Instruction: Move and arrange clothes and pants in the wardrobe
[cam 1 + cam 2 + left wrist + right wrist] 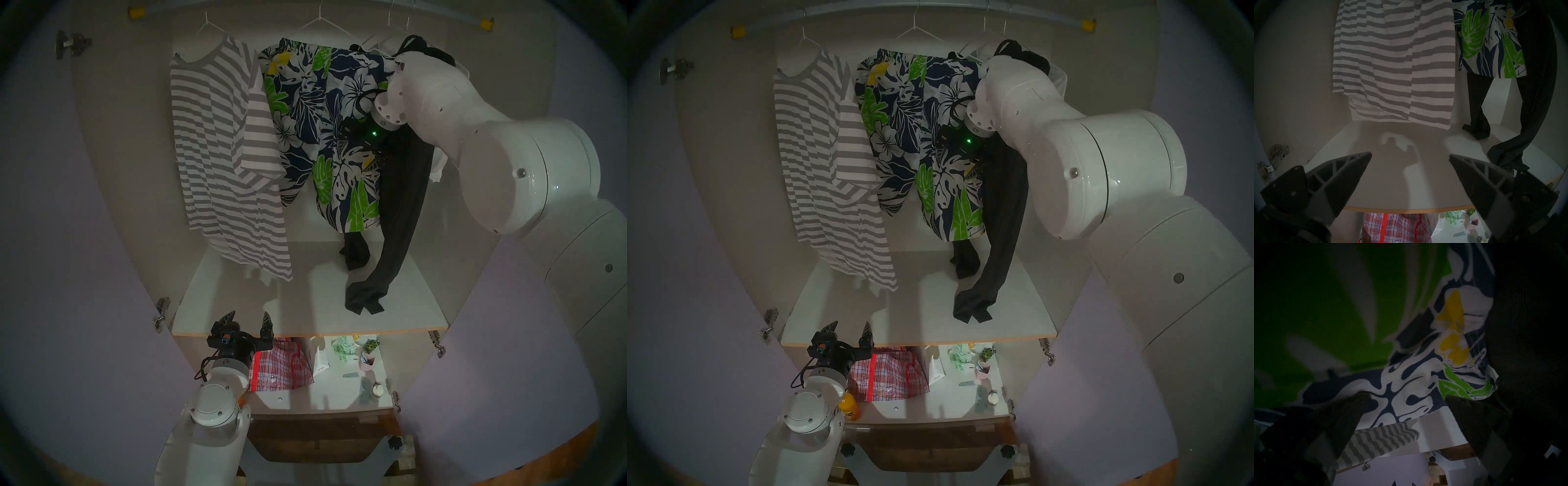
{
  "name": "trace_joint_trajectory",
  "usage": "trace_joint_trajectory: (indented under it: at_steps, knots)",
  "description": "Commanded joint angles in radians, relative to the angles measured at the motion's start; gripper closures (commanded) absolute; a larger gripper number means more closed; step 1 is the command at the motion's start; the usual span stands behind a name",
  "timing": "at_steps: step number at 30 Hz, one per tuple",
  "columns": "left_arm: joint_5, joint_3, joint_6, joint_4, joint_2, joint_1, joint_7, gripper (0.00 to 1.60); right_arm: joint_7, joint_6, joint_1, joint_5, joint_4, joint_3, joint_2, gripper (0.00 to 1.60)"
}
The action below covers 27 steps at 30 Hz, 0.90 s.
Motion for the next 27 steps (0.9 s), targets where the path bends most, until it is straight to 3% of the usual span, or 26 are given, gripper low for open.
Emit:
trace_joint_trajectory:
  at_steps: [1, 7, 11, 16, 21, 24, 27]
  knots:
    - [0.0, 0.001, -0.007, -0.031, 0.002, -0.006, -0.003, 0.0, 0.018, -0.01, 0.041, 0.003, -0.02, -0.008, 0.005, 0.0]
    - [-0.001, 0.003, -0.006, -0.031, 0.004, -0.006, -0.001, 0.0, 0.016, -0.01, 0.052, 0.02, 0.008, -0.007, 0.035, 0.0]
    - [-0.003, 0.003, -0.006, -0.032, 0.005, -0.006, 0.0, 0.0, -0.045, -0.01, 0.053, 0.054, 0.021, 0.036, 0.062, 0.0]
    - [-0.004, 0.005, -0.006, -0.032, 0.007, -0.006, 0.001, 0.0, -0.168, -0.143, 0.037, 0.054, 0.023, 0.083, 0.043, 0.0]
    - [-0.005, 0.006, -0.006, -0.033, 0.009, -0.006, 0.002, 0.0, -0.177, -0.103, 0.019, 0.038, -0.004, 0.082, 0.032, 0.0]
    - [-0.006, 0.006, -0.006, -0.033, 0.01, -0.006, 0.003, 0.0, -0.179, -0.149, 0.023, 0.039, -0.001, 0.079, 0.004, 0.0]
    - [-0.007, 0.007, -0.007, -0.031, 0.011, -0.007, 0.005, 0.0, -0.186, -0.262, 0.022, 0.04, -0.001, 0.088, -0.04, 0.0]
